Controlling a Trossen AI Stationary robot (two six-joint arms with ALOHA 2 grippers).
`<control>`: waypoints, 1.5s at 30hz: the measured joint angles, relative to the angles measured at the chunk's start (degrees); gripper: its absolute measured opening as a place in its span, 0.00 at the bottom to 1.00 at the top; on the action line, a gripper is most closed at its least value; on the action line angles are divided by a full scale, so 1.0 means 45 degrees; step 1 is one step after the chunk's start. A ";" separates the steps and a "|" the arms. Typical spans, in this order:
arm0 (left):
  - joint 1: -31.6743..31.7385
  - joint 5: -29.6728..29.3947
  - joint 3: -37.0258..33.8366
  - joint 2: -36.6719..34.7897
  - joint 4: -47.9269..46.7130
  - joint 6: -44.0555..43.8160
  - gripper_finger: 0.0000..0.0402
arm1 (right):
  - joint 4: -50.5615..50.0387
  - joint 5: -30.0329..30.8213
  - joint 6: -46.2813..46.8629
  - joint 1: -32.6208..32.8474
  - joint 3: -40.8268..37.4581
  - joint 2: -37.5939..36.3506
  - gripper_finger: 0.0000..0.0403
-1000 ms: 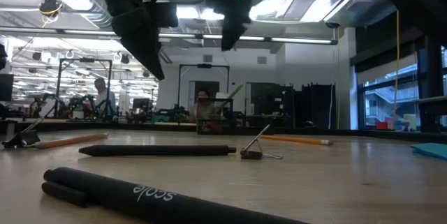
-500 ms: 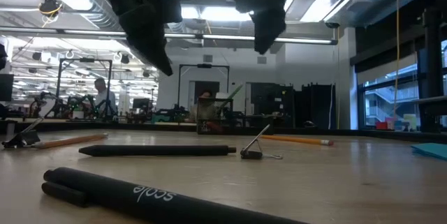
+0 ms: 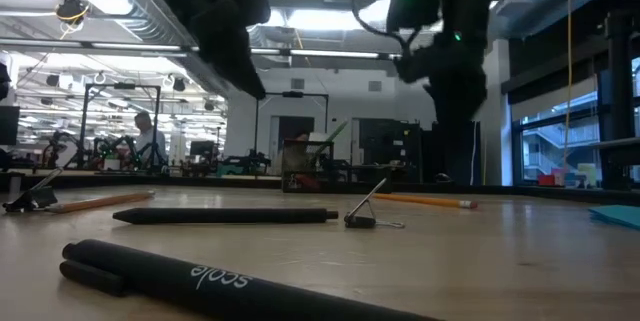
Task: Pick and place office supplies into organizer
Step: Put the right orange pencil into the desk organizer
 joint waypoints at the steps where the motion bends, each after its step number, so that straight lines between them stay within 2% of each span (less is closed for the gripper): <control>1: 0.0040 0.0000 0.0000 0.0065 0.0154 0.0013 0.20 | 0.0512 -0.0157 0.0172 0.0212 -0.0400 0.0000 0.49; 5: 0.0168 0.0174 0.0000 0.0446 0.0645 0.0006 0.20 | 0.2951 -0.0332 0.0674 0.1010 -0.1646 0.0035 0.49; 8: 0.0226 0.0655 0.0000 0.0826 0.1015 -0.0077 0.20 | 0.3838 0.0321 0.1360 0.1347 -0.2242 0.0039 0.49; 13: 0.0223 0.0777 0.0000 0.1505 0.1185 -0.0196 0.20 | 0.4246 0.1561 0.2454 0.1448 -0.2782 0.0084 0.49; 21: 0.0223 0.0786 -0.0005 0.2431 0.1345 -0.0407 0.20 | 0.5002 0.1565 0.2597 0.1549 -0.3115 0.0557 0.49; 29: 0.0223 0.0782 -0.0005 0.2581 0.1411 -0.0451 0.20 | 0.5202 0.1181 0.2607 0.1535 -0.3043 0.1604 0.48; 34: 0.0223 0.0782 -0.0005 0.2581 0.1421 -0.0451 0.20 | 0.5067 0.0886 0.1855 0.1530 -0.3028 0.1695 0.37; 43: 0.0199 0.0782 -0.0005 0.2581 0.1986 -0.0451 0.20 | 0.5118 0.0657 -0.1156 0.1535 -0.3028 0.1719 0.05; 45: 0.0199 0.0778 -0.0005 0.2581 0.1981 -0.0442 0.20 | 0.5099 0.0643 -0.1740 0.1535 -0.3028 0.1719 0.03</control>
